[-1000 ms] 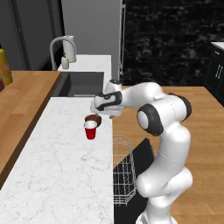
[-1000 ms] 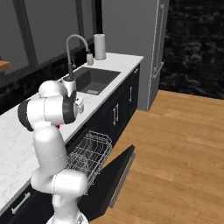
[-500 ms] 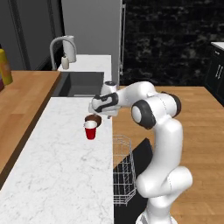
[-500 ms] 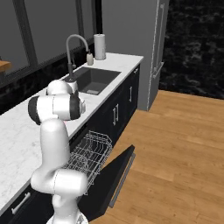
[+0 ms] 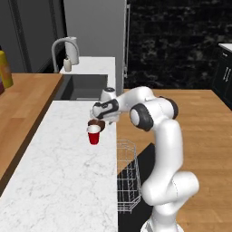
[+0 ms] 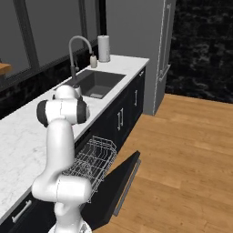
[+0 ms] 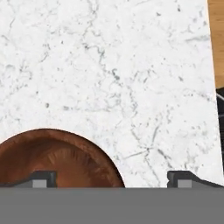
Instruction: Pick up the cup and bowl from the counter, place them in the dishwasher, and close the dishwasher door.
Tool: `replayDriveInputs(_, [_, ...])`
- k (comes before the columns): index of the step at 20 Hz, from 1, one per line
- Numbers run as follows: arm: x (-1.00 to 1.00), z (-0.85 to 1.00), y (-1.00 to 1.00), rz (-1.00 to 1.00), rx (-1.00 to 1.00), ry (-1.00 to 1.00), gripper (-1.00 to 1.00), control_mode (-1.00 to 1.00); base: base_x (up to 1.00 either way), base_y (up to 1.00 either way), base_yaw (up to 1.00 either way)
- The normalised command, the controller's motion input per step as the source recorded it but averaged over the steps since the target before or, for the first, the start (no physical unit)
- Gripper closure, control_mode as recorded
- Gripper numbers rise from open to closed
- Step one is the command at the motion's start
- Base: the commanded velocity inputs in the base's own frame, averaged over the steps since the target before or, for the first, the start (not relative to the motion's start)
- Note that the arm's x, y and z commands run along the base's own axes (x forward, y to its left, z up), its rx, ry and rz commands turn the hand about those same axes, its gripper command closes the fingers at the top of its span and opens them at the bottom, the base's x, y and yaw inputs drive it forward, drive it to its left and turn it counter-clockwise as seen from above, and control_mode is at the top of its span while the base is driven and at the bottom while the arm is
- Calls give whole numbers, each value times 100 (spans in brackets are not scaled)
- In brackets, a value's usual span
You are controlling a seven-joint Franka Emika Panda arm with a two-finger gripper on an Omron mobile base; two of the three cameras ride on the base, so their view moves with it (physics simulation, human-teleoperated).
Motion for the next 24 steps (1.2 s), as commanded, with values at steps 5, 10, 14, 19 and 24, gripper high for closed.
replayDriveInputs(5, [0, -50, 13, 0, -8, 11, 100, -100, 0, 0, 0])
replayDriveInputs(10, [0, -23, 0, 0, -1, 1, 100, -100, 0, 0, 0])
replayDriveInputs(14, [0, -8, 0, 0, 0, 0, 100, -100, 0, 0, 0])
replayDriveInputs(19, [-19, -9, -25, -2, 0, 4, 100, -100, 0, 0, 0])
replayDriveInputs(24, [-54, -5, -85, -10, 0, 2, 100, -100, 0, 0, 0])
